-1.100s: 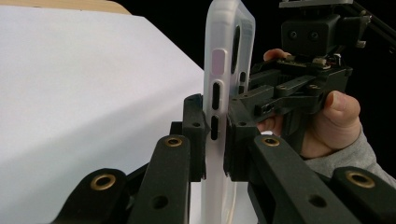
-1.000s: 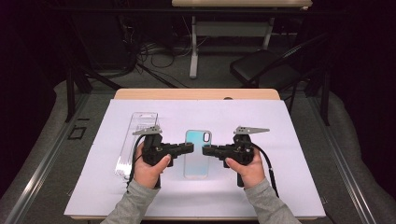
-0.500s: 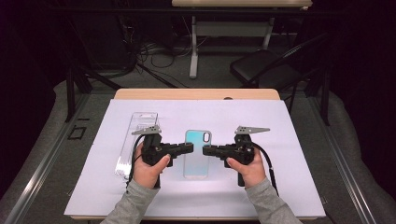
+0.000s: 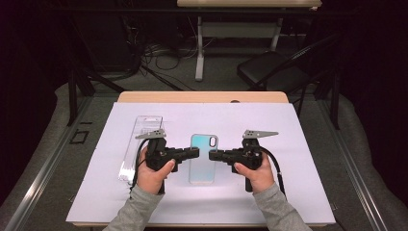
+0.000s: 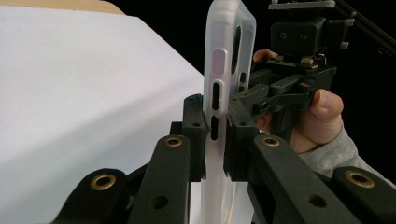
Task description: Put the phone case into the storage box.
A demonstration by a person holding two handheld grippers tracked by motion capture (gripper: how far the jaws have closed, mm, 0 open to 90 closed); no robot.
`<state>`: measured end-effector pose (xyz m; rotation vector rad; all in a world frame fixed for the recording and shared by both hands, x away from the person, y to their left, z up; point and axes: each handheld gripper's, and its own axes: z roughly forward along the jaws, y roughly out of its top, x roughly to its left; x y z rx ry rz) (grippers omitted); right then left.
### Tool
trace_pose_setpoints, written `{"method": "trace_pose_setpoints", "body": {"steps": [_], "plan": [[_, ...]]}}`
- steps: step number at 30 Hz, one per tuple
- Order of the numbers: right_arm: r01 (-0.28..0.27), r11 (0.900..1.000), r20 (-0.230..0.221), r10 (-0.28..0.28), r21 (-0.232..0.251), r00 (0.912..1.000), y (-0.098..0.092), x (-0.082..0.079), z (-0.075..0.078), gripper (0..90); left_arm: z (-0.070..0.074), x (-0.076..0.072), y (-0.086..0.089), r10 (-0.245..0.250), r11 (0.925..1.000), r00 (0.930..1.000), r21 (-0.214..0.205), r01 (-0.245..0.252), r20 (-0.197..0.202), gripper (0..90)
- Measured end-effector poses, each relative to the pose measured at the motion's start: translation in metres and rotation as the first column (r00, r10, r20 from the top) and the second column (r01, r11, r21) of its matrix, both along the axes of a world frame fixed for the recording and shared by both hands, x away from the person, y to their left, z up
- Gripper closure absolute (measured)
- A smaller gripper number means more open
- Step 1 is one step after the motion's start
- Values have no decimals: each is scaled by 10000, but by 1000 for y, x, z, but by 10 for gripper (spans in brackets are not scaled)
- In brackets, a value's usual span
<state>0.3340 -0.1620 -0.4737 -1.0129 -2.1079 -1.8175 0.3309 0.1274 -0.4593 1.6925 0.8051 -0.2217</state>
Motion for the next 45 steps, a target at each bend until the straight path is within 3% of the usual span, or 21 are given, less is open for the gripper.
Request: {"method": "trace_pose_setpoints", "body": {"steps": [31, 41, 45], "plan": [[19, 10000, 77, -19, -29, 10000, -1, -1, 1, 820, 0, 0, 0, -17, 10000, 10000, 21, 17, 64, 814], [67, 9999, 133, -66, -98, 9999, 0, -1, 1, 821, 0, 0, 0, 134, 9999, 9999, 44, -134, 66, 793], [108, 9998, 146, -106, -162, 9998, 1, -1, 0, 821, 2, 0, 2, 238, 9997, 9995, -47, -237, 193, 743]]}}
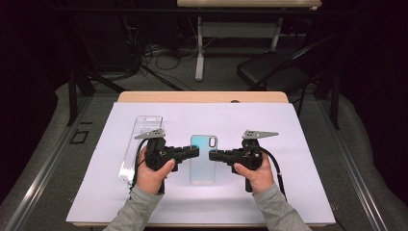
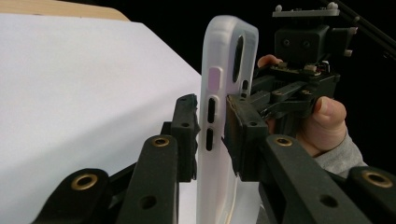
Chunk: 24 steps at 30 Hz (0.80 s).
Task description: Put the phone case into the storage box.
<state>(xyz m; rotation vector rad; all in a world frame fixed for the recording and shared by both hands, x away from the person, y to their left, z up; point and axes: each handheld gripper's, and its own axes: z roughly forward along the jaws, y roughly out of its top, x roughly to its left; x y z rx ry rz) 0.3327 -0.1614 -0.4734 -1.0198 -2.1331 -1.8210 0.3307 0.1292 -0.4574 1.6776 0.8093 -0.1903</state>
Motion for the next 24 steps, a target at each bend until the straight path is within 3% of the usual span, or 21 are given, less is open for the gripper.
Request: {"method": "trace_pose_setpoints", "body": {"steps": [9, 15, 24], "plan": [[147, 9999, 44, -146, -91, 9999, -1, 0, -1, 821, 2, -1, 2, 254, 9997, 9995, 66, -255, 161, 651], [251, 9995, 56, -250, -212, 9997, -2, 1, -1, 821, 5, -2, 5, 638, 9976, 9967, 227, -650, 495, 600], [513, 9983, 157, -508, -288, 9986, -7, 1, 0, 821, 11, -3, 9, 827, 9956, 9935, 371, -858, 784, 534]]}}
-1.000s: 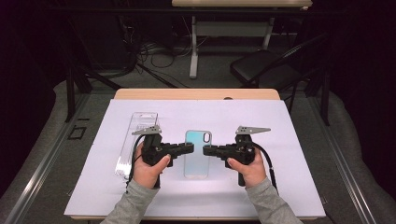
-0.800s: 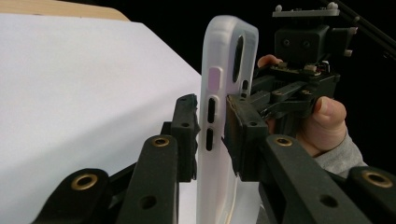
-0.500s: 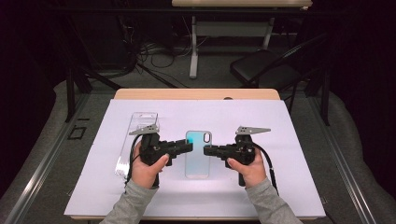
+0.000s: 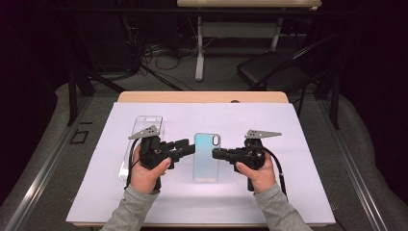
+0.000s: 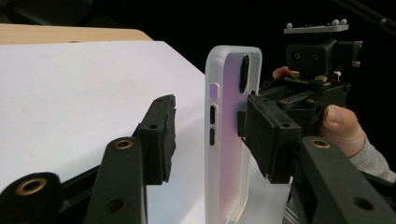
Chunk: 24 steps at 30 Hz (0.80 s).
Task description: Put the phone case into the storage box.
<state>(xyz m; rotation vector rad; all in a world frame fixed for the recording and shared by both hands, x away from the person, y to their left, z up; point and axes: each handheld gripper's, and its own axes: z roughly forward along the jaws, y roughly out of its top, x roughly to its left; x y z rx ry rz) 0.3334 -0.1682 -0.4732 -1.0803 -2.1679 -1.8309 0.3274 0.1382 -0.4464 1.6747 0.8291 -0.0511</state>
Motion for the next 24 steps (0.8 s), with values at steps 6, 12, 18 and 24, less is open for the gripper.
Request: {"method": "trace_pose_setpoints", "body": {"steps": [6, 12, 18, 24], "plan": [[219, 9995, 128, -217, -216, 9997, -2, 1, 0, 821, 3, 0, 2, 306, 9992, 9984, 259, -319, 479, 474], [457, 9983, 282, -447, -371, 9986, -3, 0, 1, 821, 5, -1, 5, 728, 9964, 9938, 377, -762, 843, 429], [600, 9970, 390, -581, -489, 9975, -3, -1, 1, 821, 6, 0, 8, 911, 9945, 9917, 424, -953, 912, 429], [785, 9955, 625, -752, -535, 9952, -2, -3, 2, 821, 7, 0, 12, 1118, 9910, 9872, 607, -1193, 1139, 446]]}}
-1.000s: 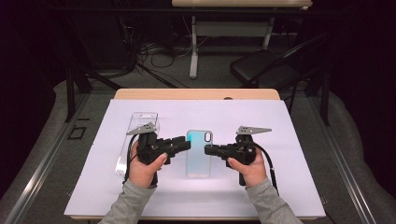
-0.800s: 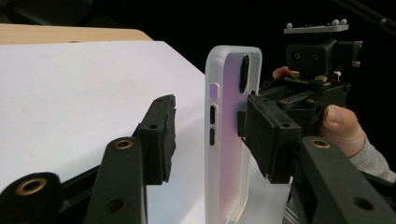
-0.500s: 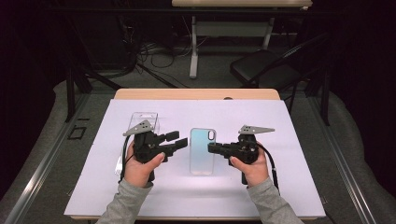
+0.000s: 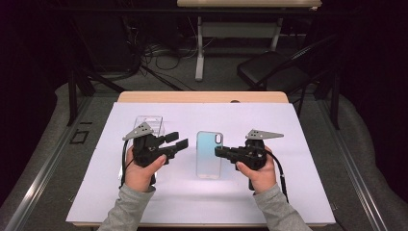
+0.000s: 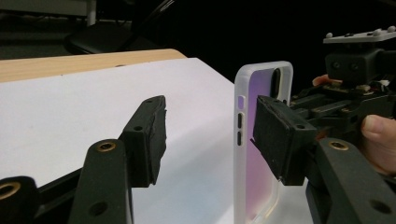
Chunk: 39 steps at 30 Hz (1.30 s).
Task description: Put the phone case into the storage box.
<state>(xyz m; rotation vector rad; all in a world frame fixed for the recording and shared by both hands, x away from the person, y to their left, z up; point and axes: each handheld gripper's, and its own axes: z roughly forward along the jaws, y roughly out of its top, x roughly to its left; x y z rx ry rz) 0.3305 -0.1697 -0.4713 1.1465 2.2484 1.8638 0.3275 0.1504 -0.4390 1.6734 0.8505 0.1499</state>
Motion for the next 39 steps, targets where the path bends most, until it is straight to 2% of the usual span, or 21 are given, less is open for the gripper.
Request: {"method": "trace_pose_setpoints", "body": {"steps": [2, 4, 8, 11, 13, 16, 27, 31, 39], "plan": [[50, 10000, 58, -50, -73, 10000, 0, -1, 1, 821, 0, 0, 0, -43, 10000, 9995, 6, 43, 328, 462], [131, 9997, 181, -128, -183, 9998, 1, -2, 1, 821, -1, 1, 0, -59, 10000, 9991, 9, 59, 422, 476], [318, 9987, 509, -297, -392, 9983, 5, -5, 3, 821, -1, 0, -1, -109, 9997, 9997, 202, 105, 231, 480], [389, 9981, 570, -361, -478, 9977, 7, -7, 3, 821, -1, 0, -2, -108, 9991, 9999, 400, 104, 93, 489], [446, 9972, 648, -407, -599, 9971, 8, -8, 3, 821, -1, -1, -2, -95, 9993, 9999, 375, 90, 141, 488], [535, 9962, 724, -485, -690, 9962, 10, -9, 2, 821, -1, -1, -2, 41, 9991, 10000, 430, -41, -2, 467], [908, 9881, 1103, -772, -1242, 9909, 21, -14, -2, 821, -3, 0, -6, 514, 9969, 9986, 603, -508, -79, 399], [1037, 9867, 1216, -885, -1248, 9886, 22, -15, -4, 820, -3, 0, -7, 533, 9968, 9984, 615, -520, -192, 377], [1184, 9865, 1150, -1053, -1136, 9878, 22, -15, -5, 821, -3, 0, -10, 620, 9965, 9977, 577, -604, -275, 371]]}}
